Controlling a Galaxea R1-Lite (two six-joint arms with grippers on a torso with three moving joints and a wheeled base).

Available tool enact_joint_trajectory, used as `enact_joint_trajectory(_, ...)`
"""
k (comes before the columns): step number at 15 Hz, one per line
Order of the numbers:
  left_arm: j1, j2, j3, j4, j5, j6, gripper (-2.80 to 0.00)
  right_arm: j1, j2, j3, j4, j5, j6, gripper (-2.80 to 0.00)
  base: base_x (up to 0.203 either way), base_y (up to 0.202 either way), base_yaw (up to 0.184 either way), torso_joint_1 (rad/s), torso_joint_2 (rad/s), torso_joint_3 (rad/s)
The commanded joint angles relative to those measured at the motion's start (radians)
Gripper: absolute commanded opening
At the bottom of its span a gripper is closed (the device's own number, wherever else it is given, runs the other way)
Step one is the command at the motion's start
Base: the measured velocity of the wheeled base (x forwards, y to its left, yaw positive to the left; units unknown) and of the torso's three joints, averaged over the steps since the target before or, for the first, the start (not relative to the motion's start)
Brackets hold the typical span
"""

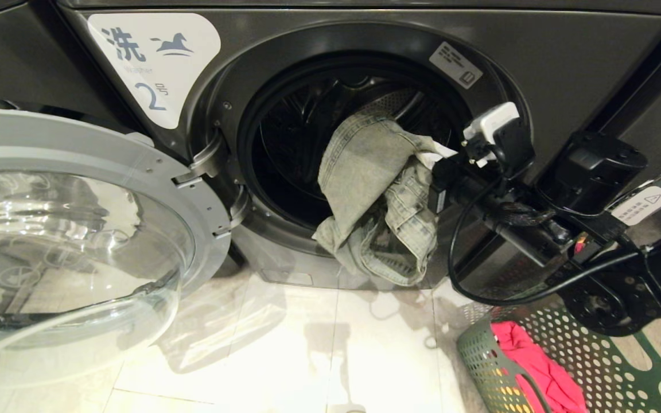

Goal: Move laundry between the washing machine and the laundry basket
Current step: Pick a cloth and place it into the basket

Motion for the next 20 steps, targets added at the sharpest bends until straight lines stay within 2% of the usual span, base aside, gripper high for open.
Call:
enact_joint_trajectory(1, 0.0, 0.001, 0.0, 0.0, 0.0, 0.0, -2.8, 0.036, 0.134, -0.145, -0.009, -0.071, 0.025, -2.8, 0.0, 0.0, 0.0, 0.0, 0.0, 0.0)
enact_joint_trajectory(3, 0.0, 0.002, 0.0, 0.0, 0.0, 0.0, -2.8, 0.081, 0.218, -0.243, -0.011, -0.153, 0.053, -2.8, 0.0, 0.0, 0.0, 0.0, 0.0, 0.0)
enact_joint_trajectory(6, 0.0, 0.0, 0.0, 0.0, 0.0, 0.0, -2.8, 0.109, 0.307, -0.347, -0.024, -0.187, 0.054, -2.8, 0.0, 0.0, 0.0, 0.0, 0.0, 0.0)
enact_joint_trajectory(10, 0.0, 0.002, 0.0, 0.0, 0.0, 0.0, -2.8, 0.123, 0.455, -0.549, -0.046, -0.292, 0.045, -2.8, 0.0, 0.0, 0.0, 0.0, 0.0, 0.0)
enact_joint_trajectory(15, 0.0, 0.001, 0.0, 0.0, 0.0, 0.0, -2.8, 0.123, 0.622, -0.822, -0.018, -0.35, 0.012, -2.8, 0.0, 0.0, 0.0, 0.0, 0.0, 0.0)
enact_joint_trajectory(17, 0.0, 0.001, 0.0, 0.0, 0.001, 0.0, -2.8, 0.122, 0.687, -0.957, 0.006, -0.381, -0.027, -2.8, 0.0, 0.0, 0.0, 0.0, 0.0, 0.0)
enact_joint_trajectory(18, 0.0, 0.001, 0.0, 0.0, 0.0, 0.0, -2.8, 0.117, 0.708, -0.985, 0.004, -0.388, -0.07, -2.8, 0.0, 0.0, 0.0, 0.0, 0.0, 0.0)
enact_joint_trajectory(20, 0.0, 0.0, 0.0, 0.0, 0.0, 0.0, -2.8, 0.114, 0.719, -0.986, -0.017, -0.389, -0.081, -2.8, 0.0, 0.0, 0.0, 0.0, 0.0, 0.0)
